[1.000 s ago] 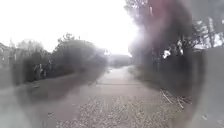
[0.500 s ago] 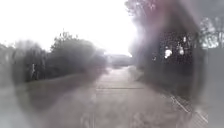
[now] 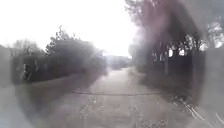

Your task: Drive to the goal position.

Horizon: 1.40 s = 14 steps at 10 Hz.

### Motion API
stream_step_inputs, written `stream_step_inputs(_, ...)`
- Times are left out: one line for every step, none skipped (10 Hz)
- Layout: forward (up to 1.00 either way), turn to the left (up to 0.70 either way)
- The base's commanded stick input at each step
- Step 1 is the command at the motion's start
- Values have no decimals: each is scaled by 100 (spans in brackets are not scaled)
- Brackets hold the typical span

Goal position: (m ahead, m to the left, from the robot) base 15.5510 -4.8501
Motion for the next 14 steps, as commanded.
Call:
stream_step_inputs(100,0)
stream_step_inputs(100,0)
stream_step_inputs(100,0)
stream_step_inputs(100,0)
stream_step_inputs(100,0)
stream_step_inputs(100,0)
stream_step_inputs(100,0)
stream_step_inputs(100,0)
stream_step_inputs(100,0)
stream_step_inputs(100,0)
stream_step_inputs(100,0)
stream_step_inputs(100,0)
stream_step_inputs(100,0)
stream_step_inputs(100,0)
